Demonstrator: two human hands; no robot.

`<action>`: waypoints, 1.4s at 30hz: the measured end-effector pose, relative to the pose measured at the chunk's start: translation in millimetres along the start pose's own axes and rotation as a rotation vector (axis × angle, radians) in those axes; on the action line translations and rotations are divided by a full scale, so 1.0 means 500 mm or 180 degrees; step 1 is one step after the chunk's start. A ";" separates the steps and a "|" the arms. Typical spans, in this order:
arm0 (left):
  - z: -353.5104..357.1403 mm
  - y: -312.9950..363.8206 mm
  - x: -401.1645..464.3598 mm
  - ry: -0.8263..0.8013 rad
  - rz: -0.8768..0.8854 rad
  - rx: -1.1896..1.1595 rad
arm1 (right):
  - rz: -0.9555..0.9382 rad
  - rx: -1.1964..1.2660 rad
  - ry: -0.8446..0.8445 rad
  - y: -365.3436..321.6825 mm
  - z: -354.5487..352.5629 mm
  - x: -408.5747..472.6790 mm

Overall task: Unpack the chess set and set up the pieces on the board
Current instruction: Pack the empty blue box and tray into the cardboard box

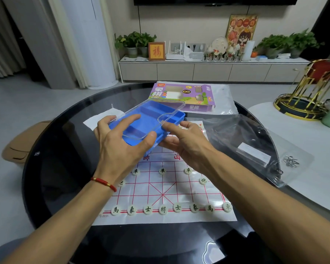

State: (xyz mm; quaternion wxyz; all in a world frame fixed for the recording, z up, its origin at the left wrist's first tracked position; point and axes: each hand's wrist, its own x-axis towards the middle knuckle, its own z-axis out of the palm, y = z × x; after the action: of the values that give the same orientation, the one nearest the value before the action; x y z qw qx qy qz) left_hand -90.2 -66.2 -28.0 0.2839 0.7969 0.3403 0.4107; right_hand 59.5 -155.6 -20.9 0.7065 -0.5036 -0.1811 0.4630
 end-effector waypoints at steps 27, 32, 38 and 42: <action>-0.030 -0.010 -0.005 -0.0352 0.0021 -0.0264 | 0.0003 0.0627 -0.0459 -0.014 -0.033 -0.022; -0.043 -0.011 0.005 -0.0367 -0.0136 -0.0334 | -0.0191 0.0519 -0.0727 -0.010 -0.037 -0.021; -0.054 -0.022 0.016 -0.0778 -0.0131 -0.0637 | -0.0525 0.0091 -0.0739 -0.020 -0.037 -0.011; -0.048 -0.022 0.016 -0.0780 -0.0193 -0.0542 | -0.0614 -0.0340 -0.0817 -0.017 -0.034 -0.015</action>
State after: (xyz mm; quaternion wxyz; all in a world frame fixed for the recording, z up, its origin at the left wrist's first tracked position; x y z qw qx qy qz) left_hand -110.5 -49.3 -20.1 0.4021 0.8034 0.2910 0.3289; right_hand 72.0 -171.5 -18.8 0.6910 -0.4575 -0.3417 0.4433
